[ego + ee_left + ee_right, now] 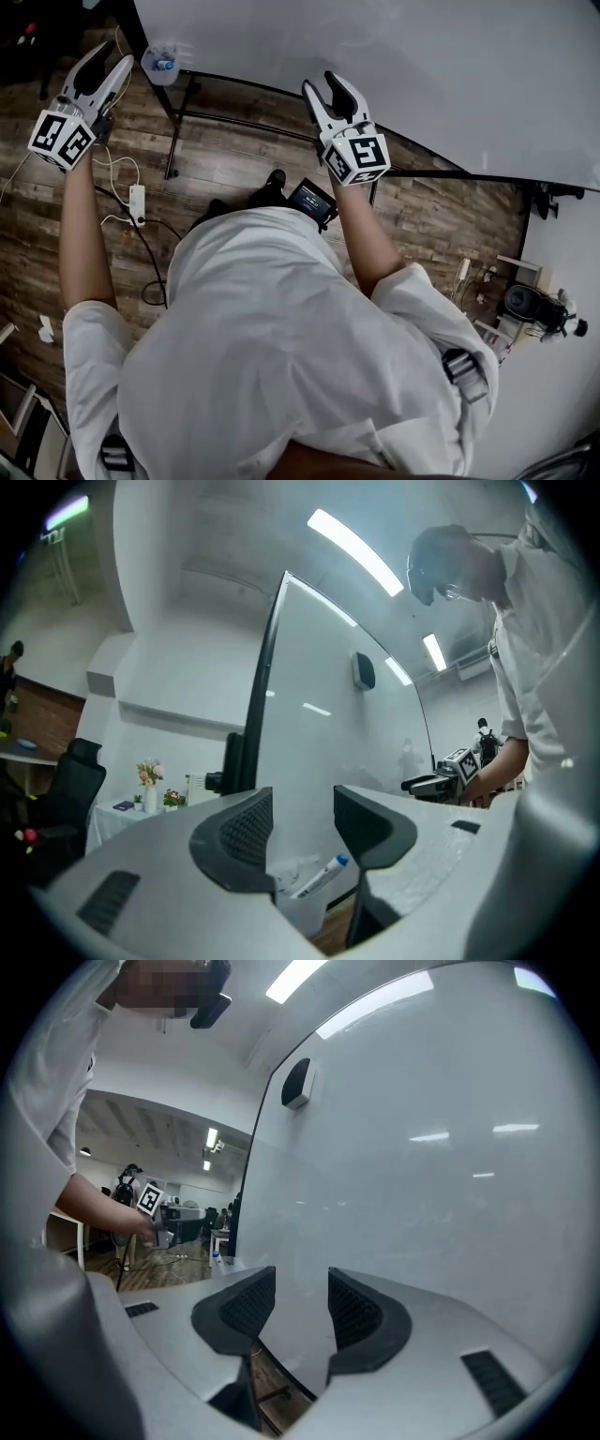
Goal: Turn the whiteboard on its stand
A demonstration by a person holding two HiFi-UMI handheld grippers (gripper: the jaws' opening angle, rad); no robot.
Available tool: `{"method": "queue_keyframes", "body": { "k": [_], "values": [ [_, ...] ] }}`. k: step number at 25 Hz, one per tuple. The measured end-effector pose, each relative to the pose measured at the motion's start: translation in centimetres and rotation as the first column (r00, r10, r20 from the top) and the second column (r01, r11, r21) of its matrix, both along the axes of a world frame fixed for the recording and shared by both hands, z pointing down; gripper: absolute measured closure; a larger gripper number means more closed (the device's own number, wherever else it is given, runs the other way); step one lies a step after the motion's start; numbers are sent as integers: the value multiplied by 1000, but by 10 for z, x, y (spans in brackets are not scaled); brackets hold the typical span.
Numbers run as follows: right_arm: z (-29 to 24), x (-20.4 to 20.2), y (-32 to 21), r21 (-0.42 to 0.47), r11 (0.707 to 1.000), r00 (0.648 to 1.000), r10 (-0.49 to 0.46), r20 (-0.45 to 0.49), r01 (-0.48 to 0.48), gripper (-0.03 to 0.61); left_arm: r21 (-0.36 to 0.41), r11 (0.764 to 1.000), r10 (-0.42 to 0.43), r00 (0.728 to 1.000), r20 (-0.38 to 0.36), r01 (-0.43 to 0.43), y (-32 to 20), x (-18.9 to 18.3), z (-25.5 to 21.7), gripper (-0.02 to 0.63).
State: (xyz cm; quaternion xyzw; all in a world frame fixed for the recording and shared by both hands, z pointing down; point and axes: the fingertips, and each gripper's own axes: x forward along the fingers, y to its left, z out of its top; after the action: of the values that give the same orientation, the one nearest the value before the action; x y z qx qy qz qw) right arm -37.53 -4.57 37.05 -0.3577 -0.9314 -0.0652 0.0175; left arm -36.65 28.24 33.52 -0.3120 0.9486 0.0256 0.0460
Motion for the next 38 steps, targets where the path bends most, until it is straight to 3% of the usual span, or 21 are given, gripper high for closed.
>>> {"method": "queue_keyframes", "body": {
  "k": [7,11,25,31,38],
  "values": [
    [-7,19,-11,-31,999,1000,14,26,-13,411,57,994,-100,995,26,98,-50,37,4,407],
    [-11,37,-28,-41,998,998,42,38,-41,411,45,990,-133,991,28,132,-75,51,8,407],
    [-4,90,-91,-67,987,989,146,37,-143,411,14,996,-87,996,15,86,-166,90,25,407],
    [-5,138,-118,-75,985,986,161,35,-158,413,-28,996,-82,997,1,82,-209,126,31,407],
    [9,218,-172,-68,977,979,202,-4,-202,416,-52,998,-36,998,-49,33,-266,194,45,407]
  ]
}}
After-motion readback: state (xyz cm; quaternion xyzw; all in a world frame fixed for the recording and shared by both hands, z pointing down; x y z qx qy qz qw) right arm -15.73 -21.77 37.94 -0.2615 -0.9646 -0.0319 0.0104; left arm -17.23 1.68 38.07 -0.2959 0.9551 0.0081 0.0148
